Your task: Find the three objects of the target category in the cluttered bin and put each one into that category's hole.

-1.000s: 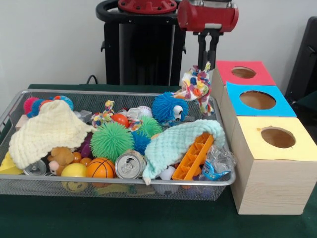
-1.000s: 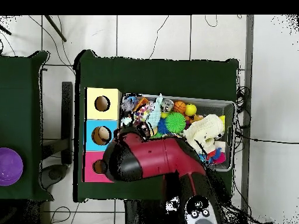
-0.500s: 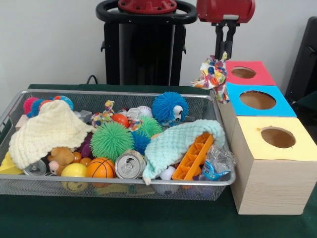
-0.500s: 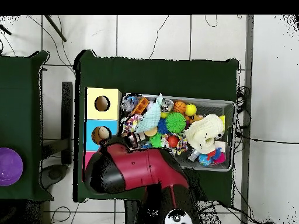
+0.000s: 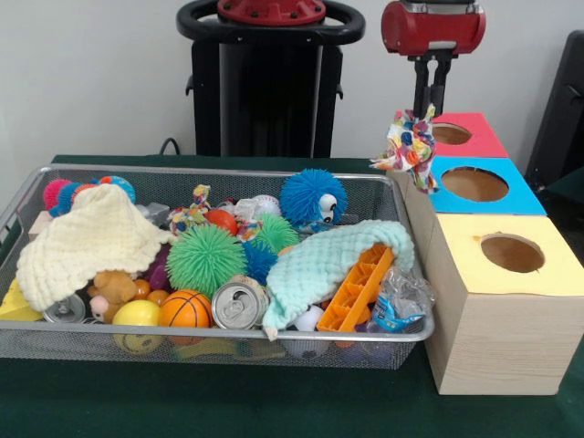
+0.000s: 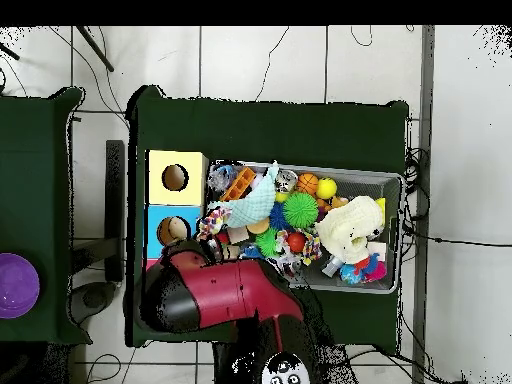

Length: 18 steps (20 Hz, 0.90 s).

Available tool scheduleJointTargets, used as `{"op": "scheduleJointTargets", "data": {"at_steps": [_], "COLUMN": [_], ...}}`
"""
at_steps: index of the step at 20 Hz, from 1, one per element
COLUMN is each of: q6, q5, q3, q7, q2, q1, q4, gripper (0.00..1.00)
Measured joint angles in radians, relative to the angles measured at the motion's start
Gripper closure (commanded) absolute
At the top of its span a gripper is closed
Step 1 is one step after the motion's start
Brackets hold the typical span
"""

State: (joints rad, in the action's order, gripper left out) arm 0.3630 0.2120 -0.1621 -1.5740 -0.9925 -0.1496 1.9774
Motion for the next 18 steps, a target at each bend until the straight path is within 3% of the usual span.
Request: {"op": "scheduleJointTargets", "data": {"at_steps": [18], "q6": [-0.003], "q5": [-0.120], "q3": [0.109], "q7": [-0.007], "q2": [0.023], "q1": [0.203], "q4": [-0.001], "gripper": [1.00]}}
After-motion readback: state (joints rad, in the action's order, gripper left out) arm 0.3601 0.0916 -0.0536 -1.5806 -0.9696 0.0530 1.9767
